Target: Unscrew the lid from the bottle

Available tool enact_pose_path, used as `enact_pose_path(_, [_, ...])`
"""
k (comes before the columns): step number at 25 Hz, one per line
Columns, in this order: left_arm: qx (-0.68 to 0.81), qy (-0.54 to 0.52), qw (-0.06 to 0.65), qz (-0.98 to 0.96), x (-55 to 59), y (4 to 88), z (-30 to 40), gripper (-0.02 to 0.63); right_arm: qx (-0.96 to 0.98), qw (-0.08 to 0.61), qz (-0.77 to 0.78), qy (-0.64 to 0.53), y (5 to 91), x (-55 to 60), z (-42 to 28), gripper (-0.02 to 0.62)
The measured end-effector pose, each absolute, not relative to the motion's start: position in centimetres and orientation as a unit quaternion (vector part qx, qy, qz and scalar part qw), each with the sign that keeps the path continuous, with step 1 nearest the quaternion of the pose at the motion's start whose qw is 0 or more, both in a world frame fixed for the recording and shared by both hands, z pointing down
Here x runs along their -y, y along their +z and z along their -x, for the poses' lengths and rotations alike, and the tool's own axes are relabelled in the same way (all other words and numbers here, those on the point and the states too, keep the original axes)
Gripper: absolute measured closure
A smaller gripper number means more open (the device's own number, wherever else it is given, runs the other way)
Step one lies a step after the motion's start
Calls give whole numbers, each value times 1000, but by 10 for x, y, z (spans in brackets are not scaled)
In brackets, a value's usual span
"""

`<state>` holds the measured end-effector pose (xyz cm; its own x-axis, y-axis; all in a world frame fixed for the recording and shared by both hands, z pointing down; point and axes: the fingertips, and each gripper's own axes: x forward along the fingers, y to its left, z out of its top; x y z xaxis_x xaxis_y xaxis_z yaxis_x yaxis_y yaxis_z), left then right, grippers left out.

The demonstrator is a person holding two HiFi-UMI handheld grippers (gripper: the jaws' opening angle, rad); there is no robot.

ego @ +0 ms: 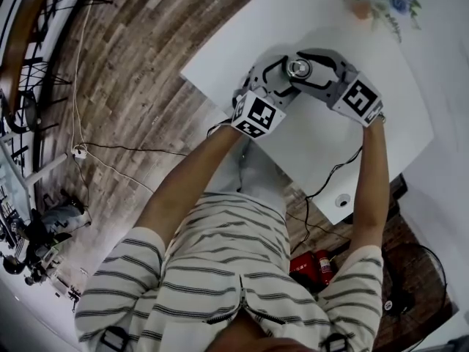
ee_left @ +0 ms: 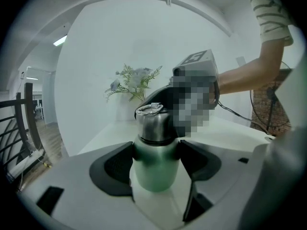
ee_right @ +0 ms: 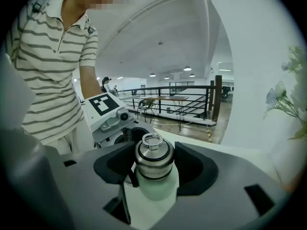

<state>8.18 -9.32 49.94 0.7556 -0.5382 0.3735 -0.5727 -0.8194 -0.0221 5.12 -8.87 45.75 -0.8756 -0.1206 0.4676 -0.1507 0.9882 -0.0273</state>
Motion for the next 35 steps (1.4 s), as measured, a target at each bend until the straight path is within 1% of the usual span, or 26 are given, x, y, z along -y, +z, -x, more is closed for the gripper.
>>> enact_pose_path(7, [295, 187, 48, -936, 93, 501, -82, 299, 964, 263, -34, 32, 459, 88, -52, 325])
enact_pose_path(15, [294, 183, 49, -937, 93, 500, -81, 299, 963, 262, -38, 49, 459, 87, -50, 322])
enact_pose_path(16, [294, 183, 49, -937, 93, 499, -81, 299, 962, 264, -39, 53, 460, 85, -49, 311])
enact_pose_path(18, [294, 184, 49, -937, 93, 500, -80, 299, 962, 263, -48, 58, 460, 83, -47, 247])
enact_pose_path(19, [295, 184, 50, -936, 93, 500, -80, 299, 963, 256, -56, 60, 457, 83, -46, 235])
enact_pose_path(22, [295, 189, 57, -935, 92, 502, -81, 299, 972, 206, -94, 60, 444, 82, -42, 221])
enact_pose_path(25, [296, 191, 59, -934, 92, 503, -80, 299, 970, 177, -160, 52, 438, 86, -41, 216])
enact_pose_path(29, [297, 188, 54, -935, 93, 501, -81, 299, 947, 132, -277, 92, 444, 93, -54, 244])
enact_pose_path(31, [296, 187, 55, -935, 92, 501, -81, 299, 930, 120, -331, 106, 447, 94, -61, 261])
enact_pose_path(35, [298, 187, 54, -935, 93, 500, -80, 299, 892, 112, -424, 106, 446, 96, -66, 253])
